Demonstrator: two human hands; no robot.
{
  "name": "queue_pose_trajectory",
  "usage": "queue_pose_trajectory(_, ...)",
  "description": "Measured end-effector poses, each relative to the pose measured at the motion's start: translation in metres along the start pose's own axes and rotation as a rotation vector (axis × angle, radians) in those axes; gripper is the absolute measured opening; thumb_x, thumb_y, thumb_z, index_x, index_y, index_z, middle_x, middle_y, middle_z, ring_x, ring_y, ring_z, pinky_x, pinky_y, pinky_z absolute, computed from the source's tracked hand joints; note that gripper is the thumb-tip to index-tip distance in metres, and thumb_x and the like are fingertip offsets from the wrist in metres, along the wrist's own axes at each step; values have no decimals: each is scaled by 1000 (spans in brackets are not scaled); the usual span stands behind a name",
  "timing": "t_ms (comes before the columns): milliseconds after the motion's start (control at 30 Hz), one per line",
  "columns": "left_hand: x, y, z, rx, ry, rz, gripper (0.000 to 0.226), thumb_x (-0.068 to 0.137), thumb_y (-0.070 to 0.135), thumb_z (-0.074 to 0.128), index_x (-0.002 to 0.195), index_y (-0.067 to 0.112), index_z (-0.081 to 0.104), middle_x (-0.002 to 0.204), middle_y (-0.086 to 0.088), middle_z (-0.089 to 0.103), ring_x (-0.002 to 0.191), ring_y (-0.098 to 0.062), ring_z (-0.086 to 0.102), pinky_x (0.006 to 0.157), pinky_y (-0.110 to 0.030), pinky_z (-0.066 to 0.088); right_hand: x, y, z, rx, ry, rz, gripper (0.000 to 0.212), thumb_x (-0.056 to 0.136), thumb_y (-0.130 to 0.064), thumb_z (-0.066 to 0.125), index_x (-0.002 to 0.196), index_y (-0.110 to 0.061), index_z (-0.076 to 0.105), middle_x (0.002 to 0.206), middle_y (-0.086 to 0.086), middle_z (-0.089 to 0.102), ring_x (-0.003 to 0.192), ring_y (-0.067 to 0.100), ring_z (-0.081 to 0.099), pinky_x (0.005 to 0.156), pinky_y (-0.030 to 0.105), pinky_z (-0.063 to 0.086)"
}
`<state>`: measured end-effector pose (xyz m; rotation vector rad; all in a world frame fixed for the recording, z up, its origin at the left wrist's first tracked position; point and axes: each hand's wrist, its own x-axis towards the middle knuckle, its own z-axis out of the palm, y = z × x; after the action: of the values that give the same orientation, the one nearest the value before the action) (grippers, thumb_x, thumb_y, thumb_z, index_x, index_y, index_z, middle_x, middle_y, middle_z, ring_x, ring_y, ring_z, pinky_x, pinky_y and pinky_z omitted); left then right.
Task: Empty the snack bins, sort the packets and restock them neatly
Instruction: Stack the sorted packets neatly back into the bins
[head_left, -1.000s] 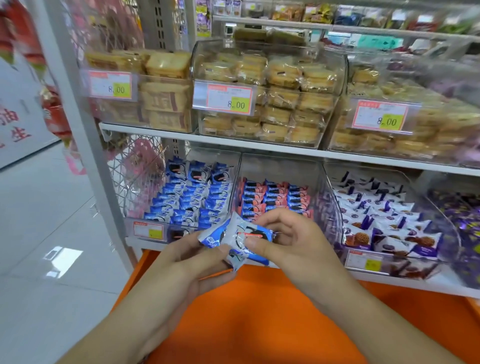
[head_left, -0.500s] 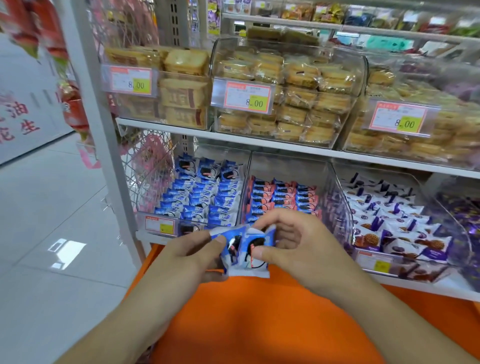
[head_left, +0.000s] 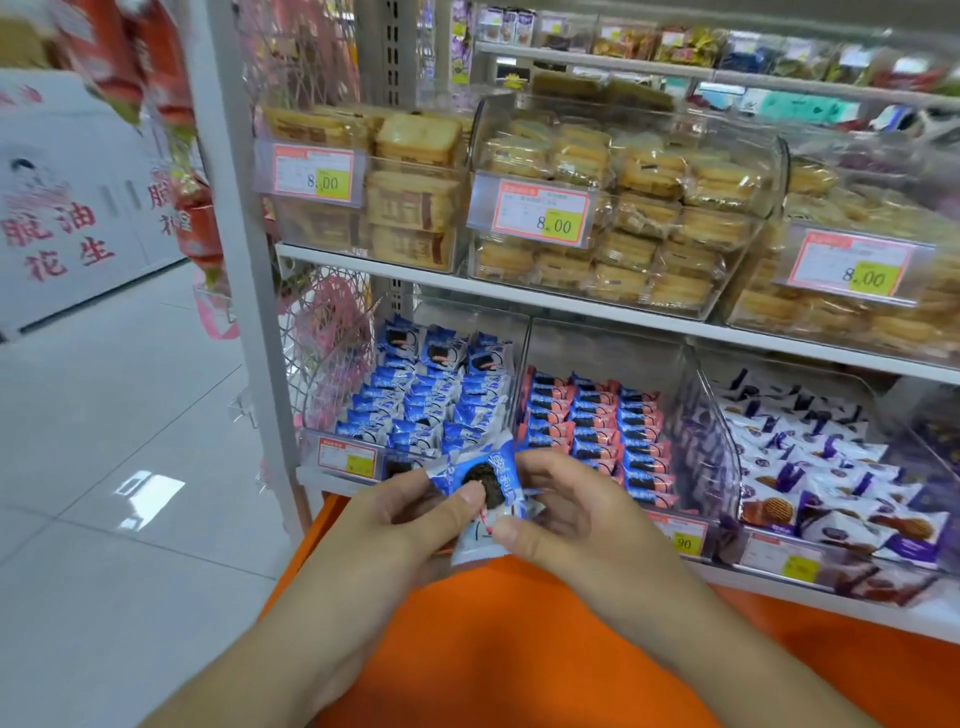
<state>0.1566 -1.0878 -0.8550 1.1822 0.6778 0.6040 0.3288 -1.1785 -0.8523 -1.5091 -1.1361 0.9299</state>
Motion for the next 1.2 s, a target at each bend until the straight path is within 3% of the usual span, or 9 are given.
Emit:
queue_pose_trajectory(200, 8, 0, -6, 62, 3, -34, 25, 95, 35, 72, 119, 30, 77, 114, -2, 78, 110, -20, 73, 98, -37, 57, 8, -1, 9, 29, 96, 21, 33, 86, -12, 85, 112, -25, 69, 112, -12, 77, 109, 3, 71, 88, 17, 54)
queue_pose_trajectory(300, 25, 6, -23, 225, -7, -34, 43, 79, 61, 77, 116, 39, 76, 112, 6, 77, 109, -14, 72, 104, -43, 55, 24, -8, 16, 33, 115, 43, 32, 85, -13, 85, 110, -22, 67, 109, -9, 78, 107, 5, 72, 85, 21, 57)
queue_pose_trajectory(400, 52, 20, -51, 326, 61, 31, 55, 75, 73, 76, 122, 46, 68, 114, 18, 72, 105, 1, 68, 101, -29, 51, 65, -13, 23, -3, 149, 51, 33, 81, -22, 88, 107, -27, 68, 110, -9, 77, 114, 7, 70, 94, 35, 58)
queue_pose_trajectory(600, 110, 16, -146, 1189, 367, 358, 69, 102, 53, 45, 163, 37, 17, 168, 19, 14, 153, -9, 23, 120, -27, 22, 195, -14, 47, -302, 143, 27, 37, 87, -26, 84, 112, -32, 58, 118, -11, 59, 98, 8, 65, 72, 28, 58)
queue_pose_trajectory(667, 115, 3, -158, 1214, 338, 284, 72, 105, 49, 42, 162, 45, -2, 162, 31, -6, 155, -8, 20, 120, -26, 28, 243, -8, 58, -428, 133, 20, 41, 89, -29, 82, 120, -28, 55, 121, -10, 56, 97, 18, 65, 75, 41, 59)
queue_pose_trajectory(800, 119, -5, -165, 1244, 350, 346, 73, 107, 42, 40, 155, 54, -13, 153, 37, -17, 151, -7, 31, 113, -26, 40, 317, 17, 69, -777, 104, -118, 54, 88, -31, 80, 133, -21, 51, 136, -1, 60, 106, 24, 68, 82, 35, 57)
queue_pose_trajectory(900, 123, -12, -171, 1278, 366, 369, 76, 107, 38, 40, 153, 56, -18, 152, 38, -19, 153, -4, 25, 117, -18, 27, 348, 31, 72, -974, 61, -124, 53, 88, -29, 78, 135, -25, 55, 130, 4, 58, 94, 21, 68, 76, 36, 61)
queue_pose_trajectory(967, 125, -15, -172, 1278, 388, 365, 75, 108, 36, 40, 155, 54, -16, 149, 38, -21, 153, -2, 21, 110, -10, 14, 358, 38, 72, -1137, 90, -179, 53, 85, -34, 77, 135, -28, 60, 133, 4, 59, 120, 25, 57, 94, 35, 53)
queue_pose_trajectory(1200, 127, -20, -172, 1255, 387, 340, 77, 108, 35, 40, 155, 56, -17, 142, 45, -26, 154, -1, 17, 107, -13, 11, 351, 52, 62, -1038, 119, -215, 44, 96, -51, 69, 133, -27, 68, 136, -4, 54, 134, 24, 37, 102, 32, 31)
